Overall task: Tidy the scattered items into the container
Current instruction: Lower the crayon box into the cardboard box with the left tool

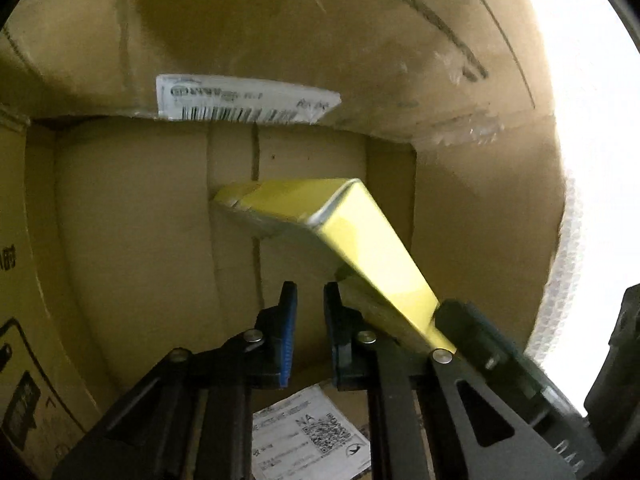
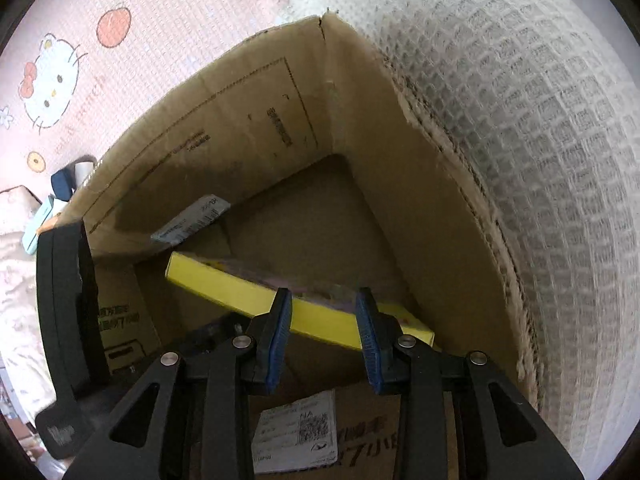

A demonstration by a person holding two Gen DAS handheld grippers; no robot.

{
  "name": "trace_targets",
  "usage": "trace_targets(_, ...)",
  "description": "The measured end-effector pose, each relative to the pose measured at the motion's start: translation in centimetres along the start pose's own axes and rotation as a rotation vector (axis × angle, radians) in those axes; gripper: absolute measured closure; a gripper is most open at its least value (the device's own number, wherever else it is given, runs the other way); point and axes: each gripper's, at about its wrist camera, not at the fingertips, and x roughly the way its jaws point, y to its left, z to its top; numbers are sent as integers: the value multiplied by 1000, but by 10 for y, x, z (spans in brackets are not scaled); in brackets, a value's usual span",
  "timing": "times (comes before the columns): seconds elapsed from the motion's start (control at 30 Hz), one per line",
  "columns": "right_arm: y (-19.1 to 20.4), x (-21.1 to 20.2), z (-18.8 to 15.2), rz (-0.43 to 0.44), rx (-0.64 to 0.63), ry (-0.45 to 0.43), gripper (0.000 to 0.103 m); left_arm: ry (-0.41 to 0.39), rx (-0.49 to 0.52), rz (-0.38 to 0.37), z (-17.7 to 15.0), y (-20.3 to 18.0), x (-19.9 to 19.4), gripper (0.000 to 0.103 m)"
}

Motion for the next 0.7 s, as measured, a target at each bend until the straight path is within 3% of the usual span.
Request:
trace_targets(0.1, 3, 0, -8, -2, -1, 18, 73, -15, 21, -18, 4, -2, -7, 93)
trace_targets(0.3, 4, 4, -18, 113, 35, 55, 73, -3, 46, -3, 10, -1, -11, 93)
trace_targets(0.43, -7, -4, -17, 162, 99, 11, 73, 7, 22, -24, 11, 1, -9, 93)
trace_targets(0.53, -14, -14, -12, 137, 121, -38, 73, 3, 10, -7, 7, -1, -6, 93)
trace_targets(0.7, -5, 1, 3, 25, 80, 6, 73, 13, 0, -46, 0, -9, 1, 93)
